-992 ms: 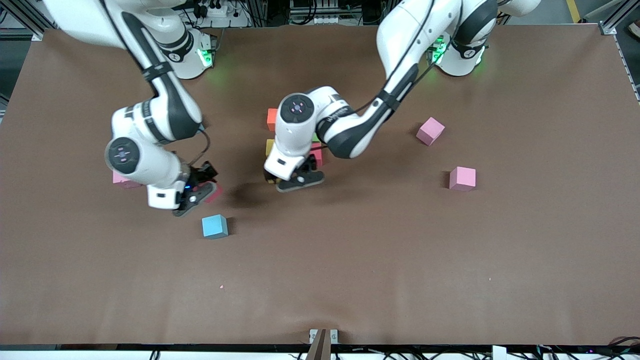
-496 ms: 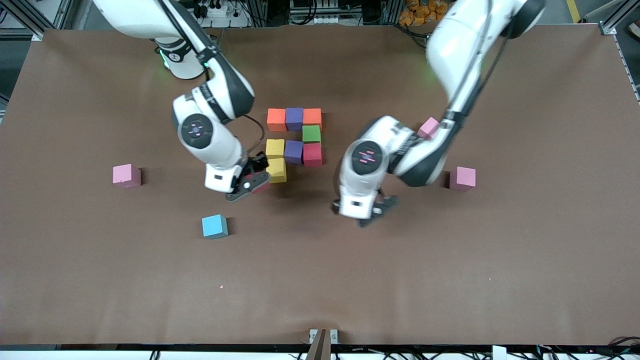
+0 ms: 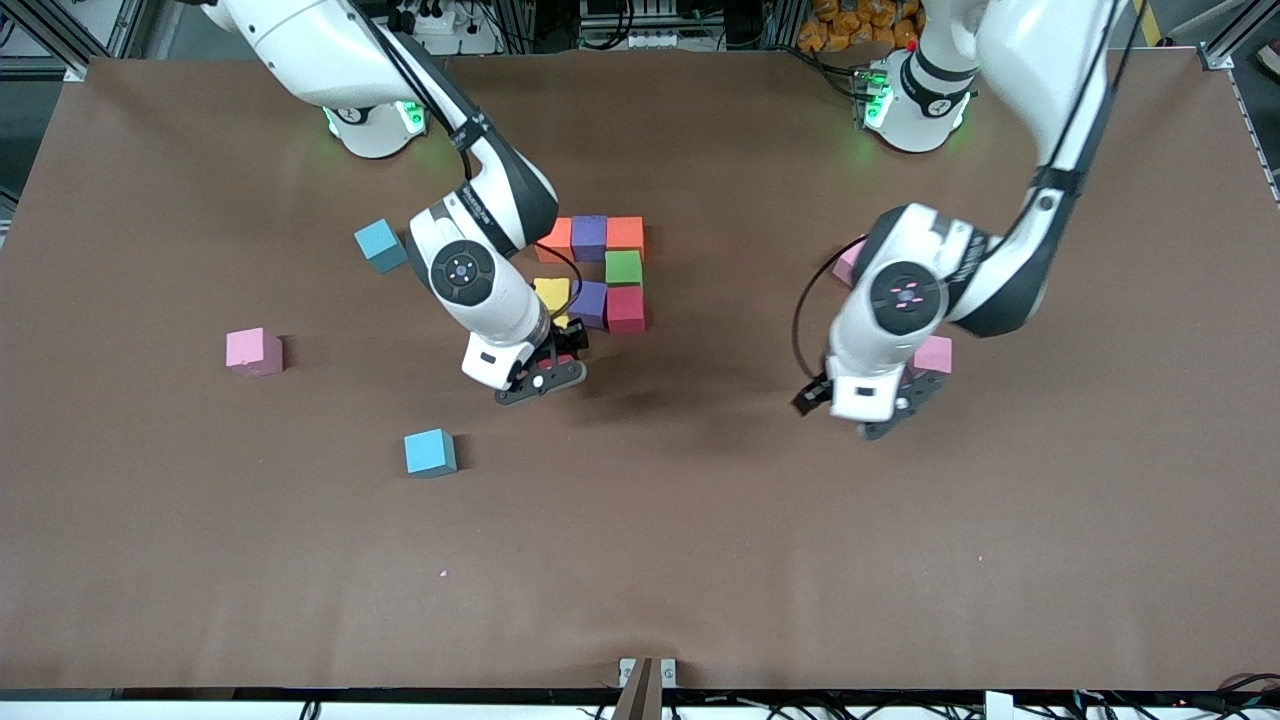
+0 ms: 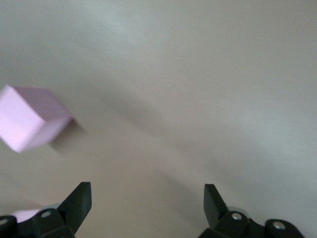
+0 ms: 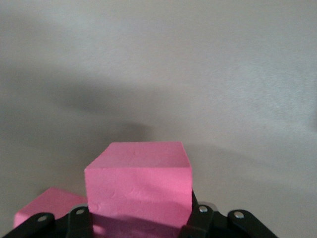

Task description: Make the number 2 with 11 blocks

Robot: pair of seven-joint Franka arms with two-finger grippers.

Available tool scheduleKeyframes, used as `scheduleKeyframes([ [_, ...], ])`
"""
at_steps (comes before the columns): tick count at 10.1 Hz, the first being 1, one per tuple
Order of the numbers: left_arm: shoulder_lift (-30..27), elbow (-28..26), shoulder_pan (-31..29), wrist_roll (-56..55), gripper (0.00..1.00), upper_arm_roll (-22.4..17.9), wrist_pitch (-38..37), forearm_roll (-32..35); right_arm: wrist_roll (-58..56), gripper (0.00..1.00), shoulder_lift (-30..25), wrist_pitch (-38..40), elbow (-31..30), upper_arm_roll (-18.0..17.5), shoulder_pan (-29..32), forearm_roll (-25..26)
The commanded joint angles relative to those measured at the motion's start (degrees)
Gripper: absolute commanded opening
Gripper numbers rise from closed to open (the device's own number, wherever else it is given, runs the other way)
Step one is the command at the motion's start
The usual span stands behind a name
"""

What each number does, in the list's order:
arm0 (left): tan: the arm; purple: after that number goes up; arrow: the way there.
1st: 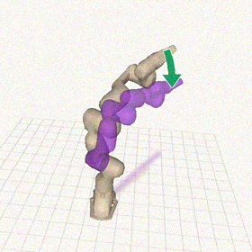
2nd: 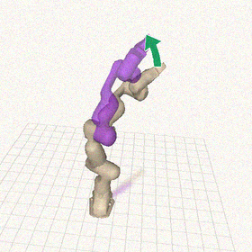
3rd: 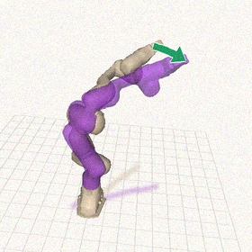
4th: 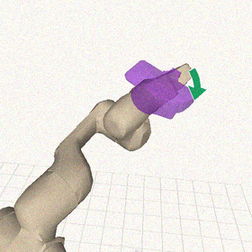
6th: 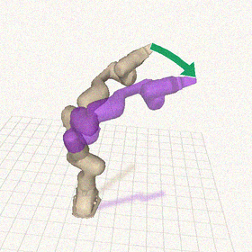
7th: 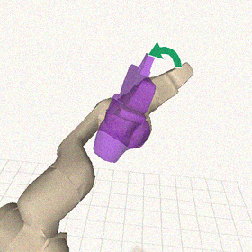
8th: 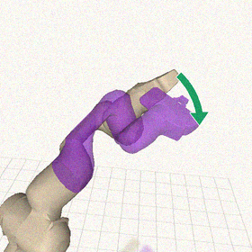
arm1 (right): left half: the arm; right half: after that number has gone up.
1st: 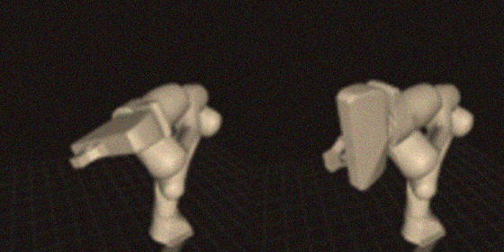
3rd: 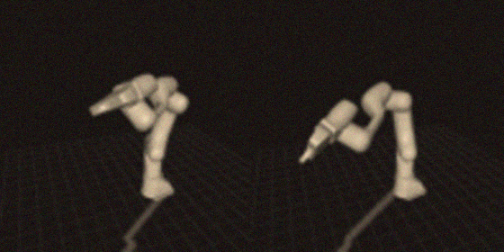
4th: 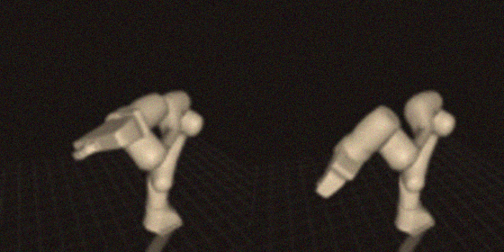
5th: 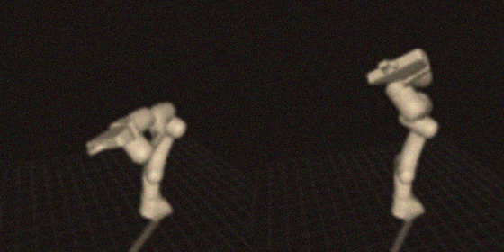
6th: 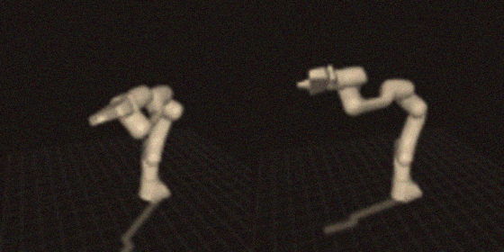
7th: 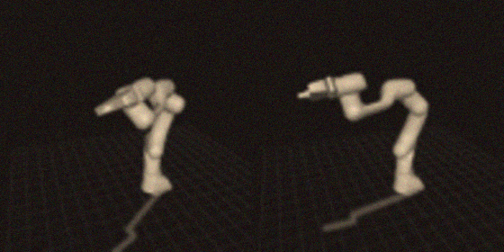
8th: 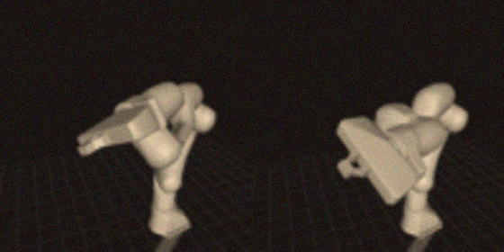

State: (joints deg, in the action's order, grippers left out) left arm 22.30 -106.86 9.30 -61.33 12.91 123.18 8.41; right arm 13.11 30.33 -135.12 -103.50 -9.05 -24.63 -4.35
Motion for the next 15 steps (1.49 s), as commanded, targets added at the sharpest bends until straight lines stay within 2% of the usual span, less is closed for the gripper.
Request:
scheduleKeyframes([
  [1,-6.3,-9.1,-7.2,11.8,1.00,1.4,1.8,-1.2,1.5,0.34,2.4,-0.9,1.5,2.5,-1.1,-0.2],
  [4,-7.3,-12.8,-15.6,25.6,1.00,4.7,2.1,-1.4,4.9,0.34,4.0,-3.7,1.5,2.9,-2.1,-0.7],
  [7,-5.0,-12.8,-19.7,43.3,1.00,5.3,5.9,-8.1,9.5,0.34,4.0,-3.4,0.9,3.5,-4.0,-0.7],
  [8,-3.9,-12.8,-19.3,43.9,1.00,5.3,6.5,-8.1,10.7,0.34,3.8,-3.1,0.3,4.9,-5.8,-0.7],
  [11,-1.4,-12.8,-18.7,44.4,1.00,5.2,8.7,-7.3,11.3,0.34,3.9,-3.9,-1.0,5.3,-6.0,0.0],
  [15,-0.1,-13.7,-19.8,44.8,1.00,5.2,8.8,-0.9,12.0,0.34,4.0,-3.8,-1.4,5.3,-6.0,0.2],
])
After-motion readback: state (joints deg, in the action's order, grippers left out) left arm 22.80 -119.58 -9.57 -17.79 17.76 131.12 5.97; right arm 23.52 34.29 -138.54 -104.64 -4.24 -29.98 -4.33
